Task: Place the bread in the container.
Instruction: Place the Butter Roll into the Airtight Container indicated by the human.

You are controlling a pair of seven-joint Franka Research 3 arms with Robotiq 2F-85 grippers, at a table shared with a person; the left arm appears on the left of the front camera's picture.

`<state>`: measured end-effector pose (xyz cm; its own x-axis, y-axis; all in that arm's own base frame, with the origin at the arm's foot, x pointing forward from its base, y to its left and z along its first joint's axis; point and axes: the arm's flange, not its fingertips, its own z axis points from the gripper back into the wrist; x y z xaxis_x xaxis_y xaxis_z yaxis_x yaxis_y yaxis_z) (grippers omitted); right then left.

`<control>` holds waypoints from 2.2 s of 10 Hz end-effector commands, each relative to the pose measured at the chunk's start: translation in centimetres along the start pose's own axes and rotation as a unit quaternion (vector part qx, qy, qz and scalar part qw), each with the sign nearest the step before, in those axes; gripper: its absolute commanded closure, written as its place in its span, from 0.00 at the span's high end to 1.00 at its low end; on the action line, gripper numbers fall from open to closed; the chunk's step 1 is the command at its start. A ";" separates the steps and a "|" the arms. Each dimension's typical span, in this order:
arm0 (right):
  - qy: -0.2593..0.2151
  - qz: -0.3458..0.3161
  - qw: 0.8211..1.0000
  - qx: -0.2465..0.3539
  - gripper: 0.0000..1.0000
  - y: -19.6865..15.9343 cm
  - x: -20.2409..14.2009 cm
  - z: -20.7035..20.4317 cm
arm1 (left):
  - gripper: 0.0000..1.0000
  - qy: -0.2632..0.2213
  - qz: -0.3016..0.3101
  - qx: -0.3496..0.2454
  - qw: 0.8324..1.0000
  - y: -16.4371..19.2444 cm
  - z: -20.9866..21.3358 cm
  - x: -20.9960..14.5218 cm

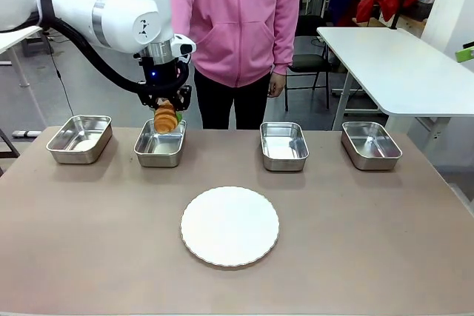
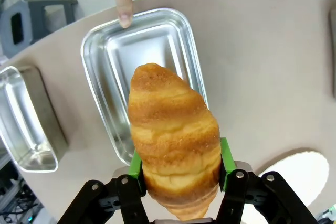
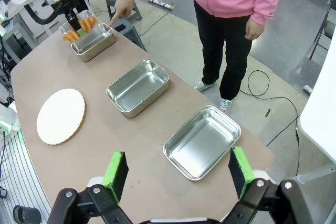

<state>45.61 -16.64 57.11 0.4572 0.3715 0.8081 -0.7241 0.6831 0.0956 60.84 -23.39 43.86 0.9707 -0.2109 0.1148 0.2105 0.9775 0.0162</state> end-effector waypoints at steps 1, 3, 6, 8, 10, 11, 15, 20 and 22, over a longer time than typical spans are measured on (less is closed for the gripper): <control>-0.007 0.002 1.000 0.002 1.00 0.1 0.1 0.1 | 0.60 0.000 -0.003 -0.002 1.000 -0.1 0.0 -0.1; -0.007 0.002 1.000 0.002 1.00 0.1 0.1 0.1 | 0.60 0.000 -0.001 0.000 1.000 -0.2 0.1 0.0; -0.007 0.002 1.000 0.002 1.00 0.1 0.1 0.1 | 0.60 -0.018 -0.019 -0.035 0.999 2.0 -1.5 0.3; -0.007 0.002 1.000 0.002 1.00 0.1 0.1 0.1 | 0.60 -0.012 -0.020 -0.032 0.999 2.8 -2.6 0.5; -0.007 0.002 1.000 0.002 1.00 0.1 0.1 0.1 | 0.60 -0.007 -0.008 -0.025 1.000 3.7 -3.8 0.3; -0.007 0.002 1.000 0.002 1.00 0.1 0.1 0.1 | 0.60 -0.008 -0.005 -0.026 1.000 4.0 -4.5 0.1; -0.007 0.002 1.000 0.002 1.00 0.1 0.1 0.1 | 0.60 -0.020 0.002 -0.026 0.999 4.4 -7.0 -0.1; -0.007 0.002 1.000 0.002 1.00 0.1 0.1 0.1 | 1.00 -0.027 0.010 -0.025 0.999 4.4 -7.4 -0.1; -0.007 0.002 1.000 0.002 1.00 0.1 0.1 0.1 | 1.00 -0.024 0.009 -0.023 0.999 4.3 -7.3 -0.2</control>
<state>45.60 -16.66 57.12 0.4572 0.3714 0.8081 -0.7238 0.6834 0.0954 62.90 -19.65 36.66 0.9671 -0.2023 0.1546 0.2088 0.9776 -0.0269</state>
